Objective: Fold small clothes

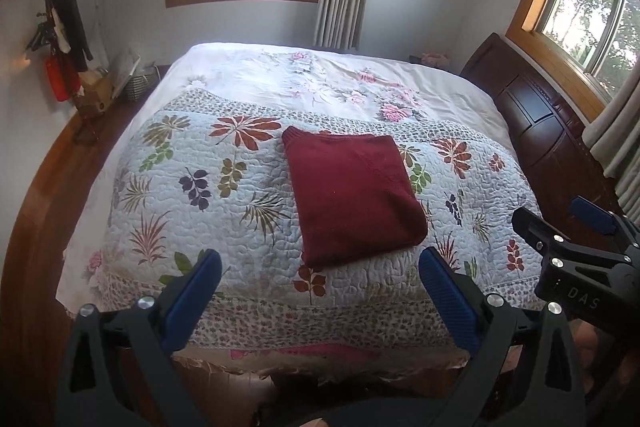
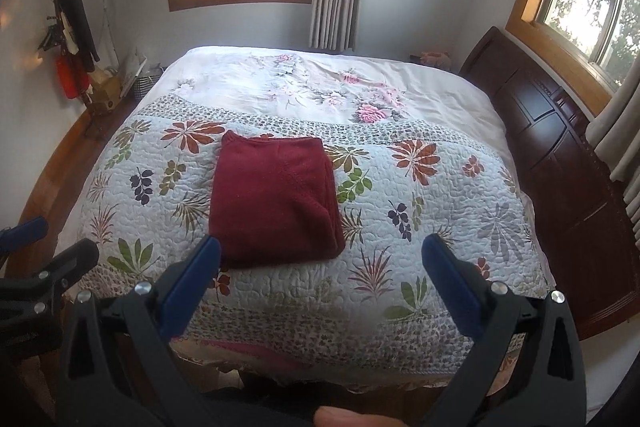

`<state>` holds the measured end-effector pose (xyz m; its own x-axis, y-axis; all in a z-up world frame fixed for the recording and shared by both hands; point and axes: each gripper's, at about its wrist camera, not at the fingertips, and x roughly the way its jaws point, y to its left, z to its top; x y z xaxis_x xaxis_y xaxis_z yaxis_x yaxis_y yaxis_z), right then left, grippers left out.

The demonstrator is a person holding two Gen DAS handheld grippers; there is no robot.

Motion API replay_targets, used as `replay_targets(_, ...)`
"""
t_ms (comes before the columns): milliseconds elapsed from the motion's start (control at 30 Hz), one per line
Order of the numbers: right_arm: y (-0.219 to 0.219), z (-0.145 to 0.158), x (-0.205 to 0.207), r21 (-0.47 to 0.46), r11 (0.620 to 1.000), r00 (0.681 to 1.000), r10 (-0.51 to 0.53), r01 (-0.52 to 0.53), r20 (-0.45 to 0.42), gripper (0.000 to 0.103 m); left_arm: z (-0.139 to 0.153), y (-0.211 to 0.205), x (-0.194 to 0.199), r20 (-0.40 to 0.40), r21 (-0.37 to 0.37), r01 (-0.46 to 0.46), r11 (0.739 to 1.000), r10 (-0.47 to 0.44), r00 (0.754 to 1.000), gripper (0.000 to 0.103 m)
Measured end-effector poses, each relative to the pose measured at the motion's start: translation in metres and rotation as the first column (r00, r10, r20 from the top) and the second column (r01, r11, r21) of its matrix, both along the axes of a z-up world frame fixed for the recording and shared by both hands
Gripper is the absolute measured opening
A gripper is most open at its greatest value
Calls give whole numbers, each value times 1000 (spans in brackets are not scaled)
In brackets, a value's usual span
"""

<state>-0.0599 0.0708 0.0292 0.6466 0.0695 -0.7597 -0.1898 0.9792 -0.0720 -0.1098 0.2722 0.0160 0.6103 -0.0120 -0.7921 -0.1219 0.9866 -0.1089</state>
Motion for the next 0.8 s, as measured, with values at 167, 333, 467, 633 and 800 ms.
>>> replay_targets(167, 1, 1, 0, 4, 1000, 1000, 5, -5, 1, 100, 2, -2, 0, 2, 0, -1, 1000, 1, 1000, 99)
replay_targets(333, 3, 2, -2, -2, 1000, 1000, 11, -11, 9, 100, 4, -4, 1, 6, 2, 4, 1000, -4, 1000, 99)
replay_targets(467, 3, 2, -2, -7, 1000, 1000, 14, -14, 15, 100, 3, -4, 3, 4, 0, 5, 1000, -5, 1000, 99)
replay_targets(633, 3, 1, -2, -15, 1000, 1000, 12, -12, 22, 100, 2, -6, 4, -1, 0, 6, 1000, -6, 1000, 99)
replay_targets(800, 1, 0, -1, -3, 1000, 1000, 8, -8, 18, 100, 1, -6, 4, -3, 2, 6, 1000, -6, 1000, 99)
